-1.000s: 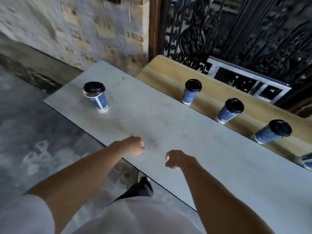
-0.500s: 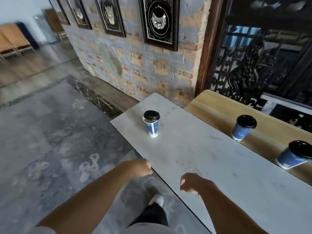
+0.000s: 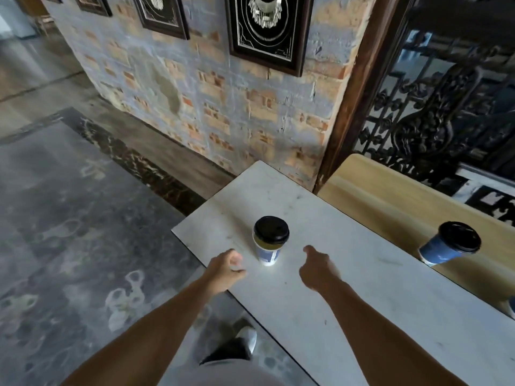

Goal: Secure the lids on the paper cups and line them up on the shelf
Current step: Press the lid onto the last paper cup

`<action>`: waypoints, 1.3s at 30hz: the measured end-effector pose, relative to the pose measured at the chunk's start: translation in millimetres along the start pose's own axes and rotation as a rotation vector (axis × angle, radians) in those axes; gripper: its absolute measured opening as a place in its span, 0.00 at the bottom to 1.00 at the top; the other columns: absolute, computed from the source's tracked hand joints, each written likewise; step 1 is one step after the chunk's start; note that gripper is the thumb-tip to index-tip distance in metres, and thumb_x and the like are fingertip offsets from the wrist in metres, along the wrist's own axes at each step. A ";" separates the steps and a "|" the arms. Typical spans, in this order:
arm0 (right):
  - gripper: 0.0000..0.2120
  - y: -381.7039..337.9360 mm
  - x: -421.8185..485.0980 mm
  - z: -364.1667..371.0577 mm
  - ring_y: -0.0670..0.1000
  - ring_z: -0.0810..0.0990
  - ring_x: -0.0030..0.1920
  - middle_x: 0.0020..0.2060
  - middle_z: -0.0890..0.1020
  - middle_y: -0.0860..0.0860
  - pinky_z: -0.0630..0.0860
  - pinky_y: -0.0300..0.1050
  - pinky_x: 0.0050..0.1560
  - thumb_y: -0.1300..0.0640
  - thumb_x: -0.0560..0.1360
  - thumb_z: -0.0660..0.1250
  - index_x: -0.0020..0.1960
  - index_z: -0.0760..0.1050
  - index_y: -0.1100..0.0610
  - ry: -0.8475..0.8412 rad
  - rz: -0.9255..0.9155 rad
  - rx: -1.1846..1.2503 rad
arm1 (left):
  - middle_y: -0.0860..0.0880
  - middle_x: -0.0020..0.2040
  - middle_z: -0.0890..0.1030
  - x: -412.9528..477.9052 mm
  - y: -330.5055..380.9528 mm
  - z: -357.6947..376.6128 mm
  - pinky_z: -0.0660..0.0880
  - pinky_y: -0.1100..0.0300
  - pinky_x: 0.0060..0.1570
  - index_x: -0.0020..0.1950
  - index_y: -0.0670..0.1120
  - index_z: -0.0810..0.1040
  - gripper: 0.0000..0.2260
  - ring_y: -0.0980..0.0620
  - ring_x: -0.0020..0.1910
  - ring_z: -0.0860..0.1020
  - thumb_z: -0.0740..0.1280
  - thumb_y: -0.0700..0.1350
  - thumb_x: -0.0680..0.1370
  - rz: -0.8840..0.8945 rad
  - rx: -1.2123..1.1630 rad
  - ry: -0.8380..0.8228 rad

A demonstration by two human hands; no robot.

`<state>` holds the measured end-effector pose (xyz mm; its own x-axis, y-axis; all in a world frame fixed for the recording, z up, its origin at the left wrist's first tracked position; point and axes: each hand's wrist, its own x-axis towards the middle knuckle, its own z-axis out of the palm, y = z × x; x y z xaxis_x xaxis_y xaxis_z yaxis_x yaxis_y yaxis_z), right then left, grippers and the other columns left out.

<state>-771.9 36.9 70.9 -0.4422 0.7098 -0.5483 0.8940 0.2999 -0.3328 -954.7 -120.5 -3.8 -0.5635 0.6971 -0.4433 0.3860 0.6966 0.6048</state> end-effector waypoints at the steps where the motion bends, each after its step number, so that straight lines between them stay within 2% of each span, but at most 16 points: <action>1: 0.25 -10.3 7.4 -5.5 0.59 0.79 0.62 0.64 0.78 0.57 0.77 0.48 0.58 0.61 0.77 0.60 0.74 0.65 0.53 0.065 0.058 0.048 | 0.49 0.62 0.79 14.9 -3.1 -8.1 0.73 0.61 0.55 0.66 0.47 0.74 0.26 0.49 0.57 0.80 0.77 0.50 0.71 0.003 -0.022 -0.036; 4: 0.23 -31.6 25.3 -16.8 0.59 0.80 0.57 0.60 0.79 0.57 0.79 0.48 0.55 0.61 0.77 0.59 0.72 0.69 0.54 0.176 0.164 0.286 | 0.50 0.76 0.64 50.5 -3.3 -19.1 0.75 0.56 0.62 0.79 0.54 0.56 0.50 0.46 0.66 0.76 0.81 0.55 0.65 0.051 -0.038 -0.187; 6: 0.21 -47.5 27.8 -20.1 0.57 0.78 0.59 0.60 0.80 0.56 0.77 0.46 0.56 0.57 0.79 0.61 0.72 0.70 0.53 0.210 0.116 0.378 | 0.54 0.78 0.57 68.6 1.3 -16.7 0.74 0.54 0.66 0.80 0.59 0.50 0.58 0.47 0.73 0.70 0.83 0.56 0.60 0.130 -0.108 -0.263; 7: 0.22 -55.1 27.6 -20.5 0.56 0.77 0.62 0.62 0.79 0.55 0.75 0.45 0.57 0.53 0.79 0.63 0.72 0.69 0.51 0.233 0.070 0.405 | 0.56 0.78 0.58 75.5 4.5 -13.0 0.73 0.54 0.68 0.80 0.61 0.51 0.59 0.51 0.74 0.68 0.85 0.55 0.58 0.203 -0.159 -0.294; 9: 0.26 -68.0 27.5 -19.2 0.55 0.71 0.68 0.68 0.73 0.52 0.71 0.46 0.62 0.46 0.78 0.66 0.75 0.66 0.46 0.239 -0.037 0.414 | 0.59 0.74 0.67 85.6 15.3 -3.4 0.69 0.58 0.71 0.75 0.63 0.58 0.54 0.63 0.71 0.68 0.86 0.51 0.57 0.348 -0.203 -0.321; 10: 0.29 -73.8 27.8 -18.0 0.55 0.67 0.70 0.71 0.69 0.51 0.70 0.49 0.66 0.45 0.77 0.67 0.76 0.64 0.42 0.204 -0.090 0.366 | 0.61 0.70 0.71 86.9 22.6 -0.2 0.71 0.59 0.70 0.73 0.62 0.61 0.51 0.65 0.68 0.71 0.86 0.49 0.57 0.378 -0.228 -0.326; 12: 0.31 -81.1 30.8 -15.3 0.55 0.61 0.72 0.73 0.66 0.49 0.71 0.54 0.68 0.45 0.76 0.68 0.76 0.62 0.38 0.112 -0.149 0.240 | 0.63 0.62 0.78 84.0 38.3 1.9 0.76 0.65 0.60 0.69 0.62 0.65 0.44 0.68 0.60 0.76 0.85 0.48 0.59 0.366 -0.264 -0.308; 13: 0.30 -82.1 31.9 -13.8 0.55 0.61 0.72 0.72 0.66 0.49 0.72 0.54 0.67 0.47 0.76 0.68 0.76 0.64 0.38 0.080 -0.160 0.192 | 0.64 0.58 0.80 81.2 44.3 2.9 0.77 0.69 0.54 0.65 0.63 0.67 0.40 0.71 0.56 0.77 0.84 0.49 0.60 0.362 -0.271 -0.273; 15: 0.27 -78.5 32.9 -11.7 0.55 0.64 0.69 0.70 0.68 0.49 0.73 0.50 0.64 0.48 0.76 0.68 0.74 0.68 0.41 0.063 -0.176 0.127 | 0.64 0.54 0.81 79.4 49.7 7.4 0.77 0.71 0.48 0.62 0.62 0.72 0.34 0.71 0.52 0.78 0.84 0.54 0.60 0.377 -0.261 -0.213; 20: 0.38 -56.9 23.2 -19.0 0.54 0.63 0.69 0.71 0.66 0.50 0.69 0.45 0.64 0.47 0.72 0.72 0.79 0.60 0.43 0.101 -0.123 0.100 | 0.68 0.53 0.81 76.1 55.5 17.6 0.74 0.74 0.49 0.63 0.64 0.70 0.36 0.72 0.53 0.78 0.83 0.54 0.60 0.434 -0.218 -0.263; 23: 0.40 -41.4 9.8 -18.4 0.53 0.62 0.70 0.72 0.66 0.50 0.66 0.43 0.65 0.47 0.72 0.71 0.80 0.58 0.48 0.102 -0.103 0.098 | 0.66 0.54 0.81 69.1 66.8 25.5 0.76 0.71 0.52 0.66 0.61 0.71 0.38 0.68 0.54 0.79 0.83 0.55 0.59 0.468 -0.158 -0.305; 27: 0.39 -22.4 -9.7 -22.2 0.51 0.61 0.69 0.71 0.67 0.48 0.67 0.41 0.64 0.49 0.72 0.73 0.79 0.62 0.49 0.190 -0.118 0.111 | 0.65 0.52 0.82 57.7 78.5 42.3 0.73 0.75 0.47 0.66 0.59 0.72 0.37 0.66 0.51 0.80 0.82 0.56 0.60 0.506 -0.102 -0.349; 32: 0.38 -1.0 -25.0 -29.9 0.49 0.60 0.68 0.69 0.66 0.45 0.65 0.37 0.62 0.54 0.70 0.74 0.77 0.66 0.49 0.382 -0.153 0.157 | 0.61 0.50 0.83 47.0 90.2 56.7 0.78 0.65 0.48 0.62 0.60 0.73 0.34 0.62 0.50 0.81 0.81 0.57 0.59 0.519 -0.067 -0.402; 35: 0.35 2.3 -26.9 -17.1 0.50 0.61 0.68 0.69 0.66 0.45 0.72 0.42 0.62 0.52 0.71 0.73 0.76 0.67 0.48 0.321 -0.157 0.046 | 0.62 0.46 0.82 40.8 95.8 60.5 0.76 0.69 0.45 0.60 0.59 0.74 0.30 0.62 0.47 0.81 0.80 0.54 0.61 0.543 -0.043 -0.440; 39: 0.32 10.3 -27.4 5.9 0.51 0.59 0.68 0.68 0.63 0.43 0.79 0.48 0.56 0.53 0.70 0.72 0.72 0.66 0.44 0.216 -0.108 -0.012 | 0.64 0.45 0.79 37.2 98.6 59.7 0.72 0.75 0.41 0.63 0.60 0.71 0.32 0.64 0.45 0.79 0.81 0.52 0.63 0.555 -0.050 -0.464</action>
<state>-751.0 16.7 77.9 -0.5109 0.7928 -0.3324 0.8437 0.3882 -0.3709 -893.9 -15.8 -0.2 0.0777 0.9536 -0.2909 0.4854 0.2186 0.8465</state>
